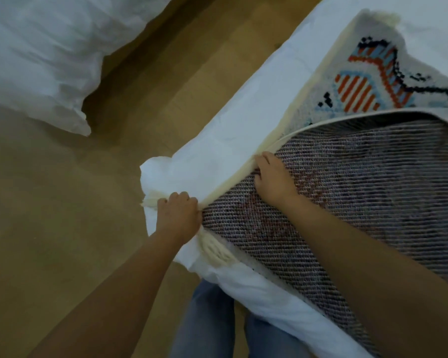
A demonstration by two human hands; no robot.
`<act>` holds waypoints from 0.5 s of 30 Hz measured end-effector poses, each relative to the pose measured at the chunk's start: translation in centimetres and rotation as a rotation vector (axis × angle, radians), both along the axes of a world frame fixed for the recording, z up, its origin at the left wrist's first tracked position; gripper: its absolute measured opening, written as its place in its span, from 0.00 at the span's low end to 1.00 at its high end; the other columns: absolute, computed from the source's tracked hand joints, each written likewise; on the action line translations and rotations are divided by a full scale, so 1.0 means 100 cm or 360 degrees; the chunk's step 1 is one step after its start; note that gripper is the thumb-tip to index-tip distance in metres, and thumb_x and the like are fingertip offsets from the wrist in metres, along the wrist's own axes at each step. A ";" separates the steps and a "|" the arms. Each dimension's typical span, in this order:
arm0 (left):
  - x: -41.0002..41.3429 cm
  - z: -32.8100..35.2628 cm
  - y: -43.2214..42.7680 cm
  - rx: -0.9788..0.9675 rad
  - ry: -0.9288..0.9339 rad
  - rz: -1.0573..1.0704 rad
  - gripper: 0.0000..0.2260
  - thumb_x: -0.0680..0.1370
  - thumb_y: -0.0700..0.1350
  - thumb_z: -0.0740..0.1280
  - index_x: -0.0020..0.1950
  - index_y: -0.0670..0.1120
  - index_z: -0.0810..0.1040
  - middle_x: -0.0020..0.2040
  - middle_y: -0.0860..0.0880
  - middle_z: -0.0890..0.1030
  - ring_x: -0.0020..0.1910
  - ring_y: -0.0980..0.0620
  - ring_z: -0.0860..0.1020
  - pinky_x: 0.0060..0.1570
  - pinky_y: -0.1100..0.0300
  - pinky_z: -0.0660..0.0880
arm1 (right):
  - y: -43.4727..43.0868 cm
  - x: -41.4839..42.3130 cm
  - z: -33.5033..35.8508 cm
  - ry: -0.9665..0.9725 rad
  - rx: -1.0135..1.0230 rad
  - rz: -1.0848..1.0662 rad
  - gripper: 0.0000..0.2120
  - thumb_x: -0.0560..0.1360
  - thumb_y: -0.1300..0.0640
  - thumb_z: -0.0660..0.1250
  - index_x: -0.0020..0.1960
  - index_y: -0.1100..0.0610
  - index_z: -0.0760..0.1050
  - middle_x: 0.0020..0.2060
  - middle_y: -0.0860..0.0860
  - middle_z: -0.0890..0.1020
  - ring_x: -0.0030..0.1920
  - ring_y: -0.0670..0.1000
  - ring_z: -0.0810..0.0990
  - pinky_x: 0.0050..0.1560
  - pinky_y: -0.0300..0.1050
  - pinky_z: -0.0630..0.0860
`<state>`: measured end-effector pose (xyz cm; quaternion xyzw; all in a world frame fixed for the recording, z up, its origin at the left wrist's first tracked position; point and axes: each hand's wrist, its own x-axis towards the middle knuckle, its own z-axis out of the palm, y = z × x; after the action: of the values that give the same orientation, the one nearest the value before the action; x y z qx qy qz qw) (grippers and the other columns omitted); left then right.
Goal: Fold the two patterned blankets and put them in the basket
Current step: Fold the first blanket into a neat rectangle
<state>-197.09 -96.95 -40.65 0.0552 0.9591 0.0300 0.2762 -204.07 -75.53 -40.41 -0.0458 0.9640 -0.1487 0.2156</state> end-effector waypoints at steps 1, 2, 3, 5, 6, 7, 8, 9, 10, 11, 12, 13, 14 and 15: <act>0.002 0.002 0.007 0.0024 0.0089 0.0019 0.12 0.76 0.49 0.59 0.56 0.46 0.74 0.55 0.47 0.74 0.55 0.45 0.72 0.52 0.51 0.66 | 0.003 0.006 0.001 0.0028 -0.0018 -0.0013 0.21 0.77 0.61 0.58 0.70 0.60 0.61 0.70 0.58 0.63 0.68 0.59 0.62 0.68 0.52 0.62; 0.005 0.003 0.014 0.0058 0.0184 0.0047 0.15 0.75 0.47 0.61 0.60 0.46 0.73 0.59 0.46 0.74 0.57 0.44 0.71 0.54 0.50 0.66 | 0.007 0.013 0.001 0.0066 -0.0027 -0.0029 0.21 0.77 0.60 0.59 0.69 0.60 0.62 0.70 0.58 0.63 0.68 0.59 0.62 0.68 0.52 0.62; 0.008 0.006 0.021 0.0120 0.0282 0.0061 0.18 0.73 0.44 0.64 0.62 0.45 0.72 0.60 0.44 0.74 0.58 0.43 0.72 0.56 0.48 0.67 | 0.012 0.022 0.002 0.0105 -0.0016 -0.0043 0.22 0.76 0.60 0.59 0.69 0.61 0.62 0.69 0.58 0.64 0.68 0.59 0.63 0.68 0.52 0.62; 0.017 0.012 0.039 0.0318 0.0517 -0.0061 0.20 0.66 0.39 0.70 0.57 0.42 0.77 0.55 0.41 0.78 0.53 0.41 0.77 0.52 0.45 0.72 | 0.024 0.047 0.004 0.0195 0.0044 -0.0065 0.19 0.76 0.58 0.61 0.65 0.62 0.66 0.65 0.60 0.68 0.64 0.59 0.66 0.64 0.51 0.65; 0.024 0.014 0.050 0.0369 0.0606 -0.0216 0.18 0.63 0.39 0.72 0.52 0.42 0.79 0.50 0.42 0.80 0.47 0.42 0.79 0.47 0.47 0.74 | 0.032 0.063 0.005 0.0226 0.0074 -0.0067 0.17 0.75 0.57 0.62 0.61 0.62 0.68 0.60 0.60 0.71 0.60 0.59 0.68 0.60 0.51 0.67; 0.031 0.015 0.062 0.0378 0.0641 -0.0406 0.14 0.62 0.40 0.72 0.47 0.44 0.81 0.45 0.44 0.81 0.42 0.43 0.80 0.42 0.51 0.75 | 0.041 0.081 0.007 0.0225 0.0091 -0.0062 0.14 0.74 0.56 0.63 0.56 0.62 0.70 0.55 0.59 0.72 0.56 0.59 0.70 0.56 0.51 0.69; 0.039 0.016 0.074 0.0349 0.0638 -0.0589 0.10 0.62 0.41 0.71 0.43 0.46 0.81 0.41 0.46 0.81 0.38 0.45 0.79 0.38 0.54 0.74 | 0.051 0.101 0.008 0.0195 0.0087 -0.0041 0.12 0.74 0.54 0.64 0.52 0.61 0.70 0.51 0.58 0.73 0.52 0.59 0.71 0.52 0.51 0.69; 0.048 0.017 0.086 0.0310 0.0607 -0.0730 0.07 0.63 0.43 0.70 0.40 0.47 0.80 0.39 0.48 0.81 0.36 0.47 0.78 0.35 0.56 0.74 | 0.062 0.122 0.010 0.0143 0.0078 -0.0007 0.12 0.73 0.53 0.65 0.48 0.61 0.70 0.47 0.58 0.73 0.49 0.58 0.72 0.49 0.51 0.70; 0.056 0.014 0.096 0.0275 0.0560 -0.0837 0.07 0.62 0.43 0.71 0.39 0.48 0.80 0.38 0.49 0.81 0.35 0.48 0.78 0.34 0.57 0.74 | 0.072 0.143 0.010 0.0091 0.0076 0.0035 0.14 0.71 0.51 0.67 0.46 0.61 0.70 0.45 0.58 0.74 0.47 0.58 0.72 0.47 0.50 0.70; 0.063 0.011 0.106 0.0240 0.0504 -0.0911 0.09 0.61 0.44 0.73 0.39 0.48 0.80 0.38 0.49 0.81 0.35 0.49 0.78 0.34 0.57 0.74 | 0.082 0.165 0.011 0.0043 0.0089 0.0080 0.16 0.69 0.49 0.69 0.44 0.60 0.71 0.42 0.58 0.74 0.45 0.58 0.74 0.45 0.50 0.71; 0.070 0.008 0.114 0.0207 0.0461 -0.0946 0.11 0.59 0.44 0.75 0.39 0.48 0.81 0.39 0.49 0.81 0.36 0.49 0.79 0.34 0.57 0.75 | 0.092 0.185 0.012 0.0003 0.0118 0.0130 0.18 0.66 0.46 0.72 0.43 0.60 0.72 0.40 0.57 0.75 0.42 0.58 0.75 0.43 0.49 0.73; 0.076 0.007 0.120 0.0174 0.0436 -0.0951 0.13 0.58 0.44 0.77 0.40 0.47 0.81 0.39 0.48 0.81 0.36 0.48 0.79 0.35 0.56 0.76 | 0.101 0.202 0.013 -0.0038 0.0159 0.0179 0.21 0.62 0.44 0.74 0.41 0.59 0.73 0.39 0.56 0.76 0.40 0.57 0.77 0.40 0.48 0.75; 0.079 0.007 0.124 0.0152 0.0443 -0.0944 0.13 0.58 0.43 0.78 0.40 0.47 0.81 0.39 0.47 0.81 0.36 0.47 0.79 0.35 0.54 0.76 | 0.108 0.216 0.013 -0.0043 0.0205 0.0230 0.22 0.59 0.42 0.75 0.41 0.58 0.74 0.37 0.55 0.77 0.37 0.56 0.77 0.38 0.47 0.76; 0.081 0.007 0.127 0.0140 0.0459 -0.0921 0.13 0.58 0.42 0.78 0.39 0.46 0.80 0.38 0.46 0.80 0.36 0.45 0.79 0.35 0.53 0.76 | 0.113 0.228 0.013 -0.0033 0.0258 0.0276 0.23 0.57 0.40 0.75 0.40 0.57 0.74 0.36 0.54 0.77 0.36 0.55 0.77 0.36 0.45 0.76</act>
<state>-188.99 -84.26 -39.93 0.3412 0.9306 -0.0164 0.1320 -181.28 -64.27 -39.14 -0.1100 0.9630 -0.0515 0.2407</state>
